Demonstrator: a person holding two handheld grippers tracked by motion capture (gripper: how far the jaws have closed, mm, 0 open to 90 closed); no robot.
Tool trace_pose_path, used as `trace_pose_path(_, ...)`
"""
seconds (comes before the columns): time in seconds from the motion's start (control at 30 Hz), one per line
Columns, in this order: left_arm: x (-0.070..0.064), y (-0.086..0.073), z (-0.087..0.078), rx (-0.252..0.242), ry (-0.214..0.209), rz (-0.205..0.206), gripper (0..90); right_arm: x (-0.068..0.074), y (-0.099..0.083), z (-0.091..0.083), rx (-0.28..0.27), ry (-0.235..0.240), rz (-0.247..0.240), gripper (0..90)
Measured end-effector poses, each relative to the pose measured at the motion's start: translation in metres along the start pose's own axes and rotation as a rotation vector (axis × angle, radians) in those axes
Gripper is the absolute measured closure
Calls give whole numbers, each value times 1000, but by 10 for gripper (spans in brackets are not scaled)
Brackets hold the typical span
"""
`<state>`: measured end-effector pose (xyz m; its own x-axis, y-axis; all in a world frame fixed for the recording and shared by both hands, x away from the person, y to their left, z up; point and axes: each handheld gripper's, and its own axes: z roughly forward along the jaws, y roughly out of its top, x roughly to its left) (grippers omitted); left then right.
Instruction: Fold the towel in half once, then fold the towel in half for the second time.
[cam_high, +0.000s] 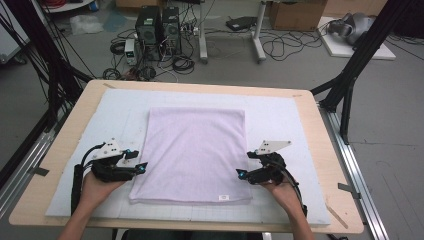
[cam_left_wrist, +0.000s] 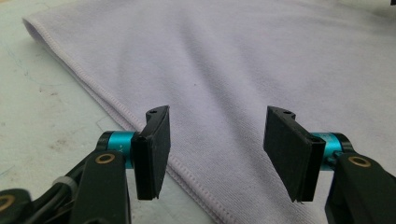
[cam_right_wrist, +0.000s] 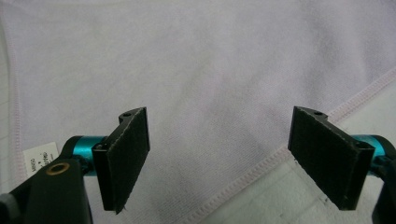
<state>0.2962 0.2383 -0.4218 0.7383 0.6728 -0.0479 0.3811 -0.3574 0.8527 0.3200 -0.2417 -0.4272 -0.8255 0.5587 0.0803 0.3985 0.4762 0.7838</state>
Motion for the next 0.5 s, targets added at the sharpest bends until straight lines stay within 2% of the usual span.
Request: trace_pose_path(0.5, 2, 1, 0, 16, 15, 10, 413, -1, 1, 2, -9, 3, 12, 180)
